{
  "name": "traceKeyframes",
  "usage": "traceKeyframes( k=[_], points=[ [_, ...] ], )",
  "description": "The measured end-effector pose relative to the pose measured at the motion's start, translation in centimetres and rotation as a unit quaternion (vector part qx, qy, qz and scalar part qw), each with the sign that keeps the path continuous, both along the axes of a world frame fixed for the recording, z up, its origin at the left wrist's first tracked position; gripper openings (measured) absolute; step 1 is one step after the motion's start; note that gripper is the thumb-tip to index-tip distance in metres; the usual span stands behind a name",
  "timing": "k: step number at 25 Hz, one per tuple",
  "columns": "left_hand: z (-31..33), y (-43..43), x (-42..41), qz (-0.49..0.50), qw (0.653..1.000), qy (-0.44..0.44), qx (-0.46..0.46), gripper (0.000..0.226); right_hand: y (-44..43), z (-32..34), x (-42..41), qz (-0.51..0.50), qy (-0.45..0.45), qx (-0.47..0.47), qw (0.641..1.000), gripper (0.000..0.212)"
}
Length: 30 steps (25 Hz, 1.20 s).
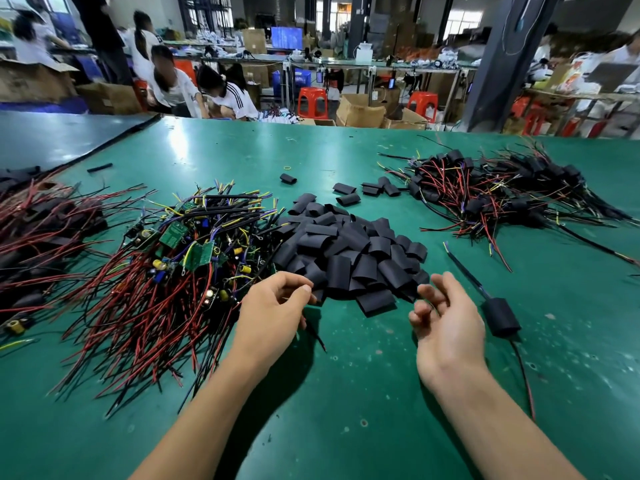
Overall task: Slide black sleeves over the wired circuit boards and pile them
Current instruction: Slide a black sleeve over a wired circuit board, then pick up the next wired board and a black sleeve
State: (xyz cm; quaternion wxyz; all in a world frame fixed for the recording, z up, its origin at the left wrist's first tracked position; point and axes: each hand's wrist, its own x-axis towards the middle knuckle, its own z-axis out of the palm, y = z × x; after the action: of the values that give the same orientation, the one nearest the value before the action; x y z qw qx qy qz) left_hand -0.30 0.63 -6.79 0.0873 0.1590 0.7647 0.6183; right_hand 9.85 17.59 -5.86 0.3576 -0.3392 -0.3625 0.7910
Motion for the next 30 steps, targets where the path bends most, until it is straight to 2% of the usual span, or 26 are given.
traceKeyframes(
  k=[2, 3, 6, 8, 9, 11, 13, 15, 18, 20, 22, 24, 27, 29, 30],
  points=[
    [-0.2, 0.5, -0.1, 0.009, 0.998, 0.043, -0.045, 0.011, -0.8, -0.1, -1.5, 0.037, -0.017, 0.152, 0.988, 0.018],
    [-0.3, 0.7, -0.2, 0.017, 0.996, 0.061, -0.060, 0.010, -1.1, 0.1, -2.4, 0.058, -0.027, 0.242, 0.968, 0.017],
    [-0.4, 1.5, -0.8, 0.013, 0.988, 0.128, -0.086, 0.008, -0.3, 0.9, -6.7, 0.064, -0.055, 0.461, 0.884, 0.017],
    [-0.6, 2.3, -1.3, -0.009, 0.962, 0.240, -0.130, 0.011, 1.2, 1.4, -10.7, 0.041, -0.080, 0.543, 0.835, 0.019],
    [-0.6, 2.9, -1.6, -0.010, 0.935, 0.318, -0.159, 0.014, 2.3, 1.5, -13.0, 0.037, -0.104, 0.575, 0.811, 0.020],
    [-0.4, 4.6, -2.4, 0.024, 0.878, 0.443, -0.181, 0.018, 5.0, 1.6, -17.8, 0.063, -0.187, 0.622, 0.758, 0.025],
    [-0.3, 6.5, -4.0, 0.054, 0.854, 0.475, -0.205, 0.027, 7.4, 1.2, -22.5, 0.122, -0.292, 0.641, 0.699, 0.040],
    [-0.4, 7.8, -5.6, 0.060, 0.856, 0.436, -0.272, 0.047, 9.1, 0.4, -26.6, 0.171, -0.367, 0.639, 0.655, 0.058],
    [-1.6, 8.4, -6.7, 0.042, 0.863, 0.364, -0.348, 0.073, 10.2, -0.3, -31.1, 0.244, -0.447, 0.599, 0.619, 0.099],
    [-2.4, 8.8, -6.7, 0.028, 0.873, 0.341, -0.347, 0.076, 10.4, -0.3, -32.8, 0.301, -0.486, 0.581, 0.579, 0.126],
    [-2.8, 9.1, -6.7, 0.030, 0.878, 0.337, -0.339, 0.074, 9.6, -0.2, -33.8, 0.365, -0.488, 0.600, 0.518, 0.137],
    [-2.6, 9.2, -6.7, 0.029, 0.878, 0.337, -0.338, 0.073, 8.3, 0.1, -34.2, 0.403, -0.479, 0.639, 0.447, 0.120],
    [-2.1, 8.8, -6.3, 0.024, 0.875, 0.336, -0.347, 0.069, 6.5, 0.8, -33.3, 0.413, -0.474, 0.681, 0.375, 0.071],
    [-1.7, 8.4, -5.9, 0.019, 0.873, 0.334, -0.355, 0.066, 6.0, 0.9, -31.8, 0.415, -0.452, 0.706, 0.355, 0.051],
    [-1.5, 8.1, -5.6, 0.017, 0.872, 0.333, -0.358, 0.066, 5.8, 0.9, -30.9, 0.413, -0.440, 0.712, 0.357, 0.048]
  ],
)
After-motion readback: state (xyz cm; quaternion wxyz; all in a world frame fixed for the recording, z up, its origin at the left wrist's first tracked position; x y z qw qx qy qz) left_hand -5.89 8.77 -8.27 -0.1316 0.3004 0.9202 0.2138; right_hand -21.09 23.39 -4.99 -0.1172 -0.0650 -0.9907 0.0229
